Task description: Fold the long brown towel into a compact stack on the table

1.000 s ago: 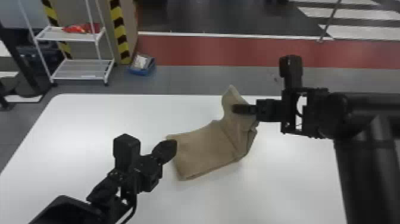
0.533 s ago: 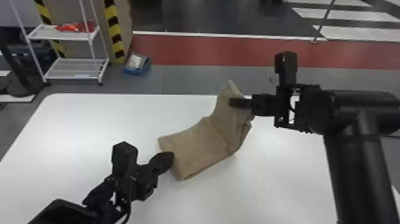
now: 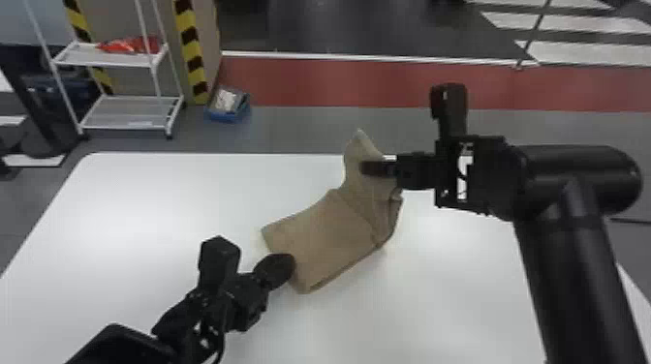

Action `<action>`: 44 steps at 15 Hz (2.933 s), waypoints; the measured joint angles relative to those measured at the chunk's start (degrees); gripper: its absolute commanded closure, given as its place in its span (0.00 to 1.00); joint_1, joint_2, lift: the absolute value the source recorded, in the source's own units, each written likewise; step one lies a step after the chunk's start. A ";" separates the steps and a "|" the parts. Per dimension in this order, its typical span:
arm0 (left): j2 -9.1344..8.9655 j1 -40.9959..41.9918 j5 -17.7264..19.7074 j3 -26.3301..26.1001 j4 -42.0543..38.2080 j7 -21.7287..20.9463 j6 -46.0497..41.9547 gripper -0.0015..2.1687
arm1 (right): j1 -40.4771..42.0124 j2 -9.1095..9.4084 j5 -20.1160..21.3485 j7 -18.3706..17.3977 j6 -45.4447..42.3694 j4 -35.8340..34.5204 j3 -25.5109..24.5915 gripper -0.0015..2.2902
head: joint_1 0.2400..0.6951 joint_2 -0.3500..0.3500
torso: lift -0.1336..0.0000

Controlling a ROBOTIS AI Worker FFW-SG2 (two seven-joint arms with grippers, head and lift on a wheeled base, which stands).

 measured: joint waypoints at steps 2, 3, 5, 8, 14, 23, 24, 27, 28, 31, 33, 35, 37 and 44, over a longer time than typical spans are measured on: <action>-0.07 -0.12 -0.44 -0.42 0.58 0.11 0.14 0.91 | -0.10 -0.05 0.13 0.57 -0.06 0.00 1.81 0.58 | 1.00 0.43 | 0.16; -0.09 -0.13 -0.47 -0.52 0.75 0.11 0.12 0.91 | -0.10 -0.10 0.23 1.20 0.16 0.00 2.84 0.58 | 1.00 0.44 | 0.16; -0.18 -0.29 -0.46 -0.61 0.91 0.11 0.04 0.91 | 0.31 -0.14 0.80 2.36 1.44 0.00 4.85 0.58 | 1.00 0.46 | 0.16; -0.64 -1.15 -0.41 -1.01 1.61 0.52 -0.15 0.91 | 1.63 0.02 1.75 2.56 3.30 0.00 7.75 0.58 | 1.00 0.49 | 0.16; -1.08 -1.93 -0.23 -1.16 2.47 0.93 -0.79 0.91 | 3.29 0.40 3.07 2.41 3.98 -0.17 11.41 0.58 | 1.00 0.51 | 0.16; -1.29 -1.96 -0.32 -1.93 2.68 1.52 -0.67 0.91 | 3.32 2.49 6.36 1.61 -1.87 4.17 14.72 0.16 | 1.00 0.54 | 0.16; -1.26 -1.96 -0.32 -1.92 2.70 1.58 -0.68 0.91 | 3.55 2.48 6.37 1.64 -2.30 4.39 14.73 0.01 | 1.00 0.55 | 0.16; -1.22 -1.95 -0.32 -1.85 2.72 1.61 -0.81 0.91 | 5.76 2.44 3.98 2.39 -3.20 3.44 13.41 0.01 | 1.00 0.55 | 0.16; -1.25 -1.95 -0.32 -1.85 2.72 1.61 -0.83 0.91 | 6.90 2.43 1.97 2.50 -4.03 2.35 12.37 0.03 | 1.00 0.56 | 0.16; -1.30 -1.95 -0.32 -1.87 2.72 1.65 -0.96 0.91 | 9.72 1.92 -5.18 2.81 -6.77 -0.36 7.95 0.03 | 1.00 0.56 | 0.16; -1.30 -1.95 -0.26 -1.85 2.74 1.71 -1.07 0.91 | 12.73 1.70 -6.26 2.82 -7.57 -3.94 5.10 0.03 | 1.00 0.54 | 0.16; -1.30 -1.94 -0.13 -1.80 2.72 1.85 -1.58 0.91 | 16.85 1.19 -6.31 3.04 -8.45 -9.19 1.71 0.39 | 1.00 0.51 | 0.16; -1.30 -1.89 0.17 -1.65 2.45 2.04 -2.25 0.91 | 20.66 -0.63 -6.22 4.38 -9.50 -13.57 -0.98 0.85 | 1.00 0.47 | 0.16; -1.30 -1.69 0.25 -2.09 1.73 1.96 -2.33 0.91 | 32.37 -2.07 -2.23 9.84 -17.39 -19.84 -9.52 0.89 | 1.00 0.32 | 0.16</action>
